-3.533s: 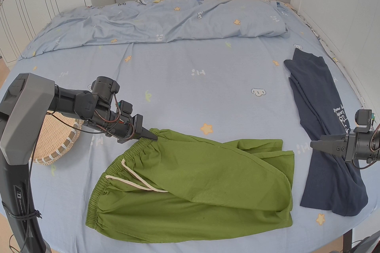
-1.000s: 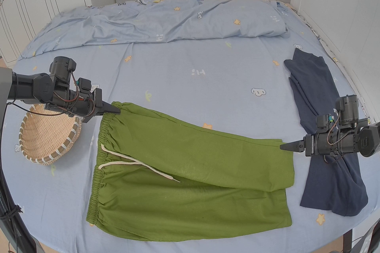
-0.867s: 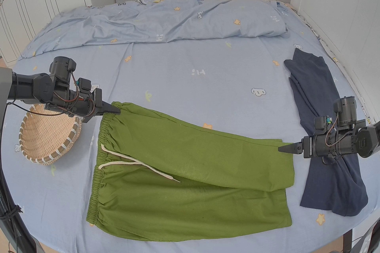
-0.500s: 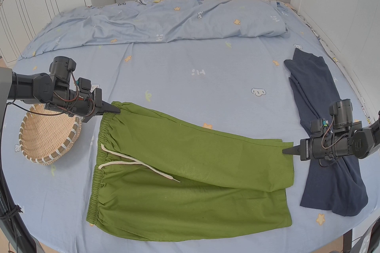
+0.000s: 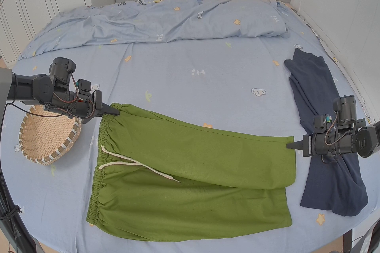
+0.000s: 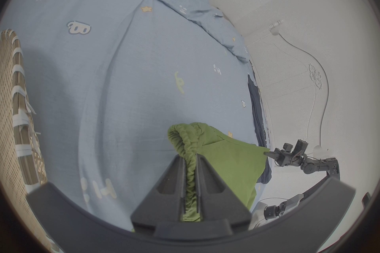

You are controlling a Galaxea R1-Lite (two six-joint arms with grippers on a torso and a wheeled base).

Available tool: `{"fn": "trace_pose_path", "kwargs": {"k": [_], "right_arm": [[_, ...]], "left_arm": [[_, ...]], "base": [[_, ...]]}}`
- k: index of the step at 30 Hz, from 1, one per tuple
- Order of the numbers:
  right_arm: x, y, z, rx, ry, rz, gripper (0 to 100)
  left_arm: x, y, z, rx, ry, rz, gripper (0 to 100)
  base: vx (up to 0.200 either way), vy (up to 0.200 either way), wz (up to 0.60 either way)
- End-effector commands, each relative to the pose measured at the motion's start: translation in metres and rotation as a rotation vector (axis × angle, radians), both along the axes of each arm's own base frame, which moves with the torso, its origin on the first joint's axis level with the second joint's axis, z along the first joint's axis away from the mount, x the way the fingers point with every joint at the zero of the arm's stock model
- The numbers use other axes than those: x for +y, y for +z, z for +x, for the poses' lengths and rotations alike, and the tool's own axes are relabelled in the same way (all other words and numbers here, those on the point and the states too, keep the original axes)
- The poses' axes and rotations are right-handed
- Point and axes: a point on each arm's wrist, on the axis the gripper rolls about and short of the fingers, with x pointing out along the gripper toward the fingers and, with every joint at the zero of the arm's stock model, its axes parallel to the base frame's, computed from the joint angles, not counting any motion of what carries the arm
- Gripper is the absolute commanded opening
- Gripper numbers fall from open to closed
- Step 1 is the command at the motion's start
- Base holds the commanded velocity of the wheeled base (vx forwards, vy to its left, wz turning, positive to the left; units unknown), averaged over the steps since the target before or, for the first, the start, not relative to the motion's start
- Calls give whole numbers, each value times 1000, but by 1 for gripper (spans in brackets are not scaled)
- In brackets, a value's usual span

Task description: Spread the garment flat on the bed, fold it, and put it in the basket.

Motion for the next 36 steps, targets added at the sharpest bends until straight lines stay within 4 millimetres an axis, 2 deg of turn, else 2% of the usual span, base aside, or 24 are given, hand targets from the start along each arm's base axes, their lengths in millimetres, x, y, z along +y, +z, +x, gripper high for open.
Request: {"fn": "trace_pose_path", "kwargs": {"k": [1, 3, 5, 6, 10, 18, 22, 26, 28, 30, 31, 32, 33, 34, 35, 36], "right_arm": [[10, 59, -41, -176, 43, 36, 0], [12, 68, -52, -193, 54, 45, 0], [12, 68, -52, -193, 54, 45, 0], [19, 85, -77, -225, 100, 54, 0], [27, 99, -97, -265, 154, 68, 0], [34, 112, -119, -293, 215, 85, 0], [34, 116, -123, -303, 221, 91, 0], [33, 117, -116, -308, 199, 96, 0], [32, 114, -105, -288, 185, 90, 0], [29, 107, -80, -257, 140, 75, 0], [29, 107, -80, -257, 140, 75, 0], [30, 106, -56, -269, 120, 76, 0], [31, 106, -44, -282, 109, 77, 0], [31, 106, -43, -282, 109, 77, 0], [32, 104, -24, -287, 93, 74, 0], [32, 104, -24, -287, 93, 74, 0]], "left_arm": [[3, 5, -7, -40, -5, 12, 0], [4, 4, -7, -49, -3, 13, 0], [4, 4, -7, -49, -3, 13, 0], [6, 4, -7, -64, 2, 14, 0], [9, 5, -9, -74, 4, 10, 0], [11, 8, -11, -104, 9, 10, 0], [11, 8, -11, -121, 9, 10, 0], [11, 8, -11, -140, 12, 12, 0], [11, 8, -11, -150, 17, 16, 0], [11, 7, -10, -172, 20, 21, 0], [11, 7, -10, -172, 20, 21, 0], [19, 6, -10, -198, 39, 24, 0], [20, 6, -9, -207, 43, 25, 0], [20, 6, -9, -208, 43, 25, 0], [22, 6, -9, -219, 48, 26, 0], [22, 6, -9, -219, 48, 26, 0]], "base": [[0, 0, 0], [0, 0, 0], [0, 0, 0], [0, 0, 0], [0, 0, 0], [0, 0, 0], [0, 0, 0], [0, 0, 0], [0, 0, 0], [0, 0, 0], [0, 0, 0], [0, 0, 0], [0, 0, 0], [0, 0, 0], [0, 0, 0], [0, 0, 0]]}}
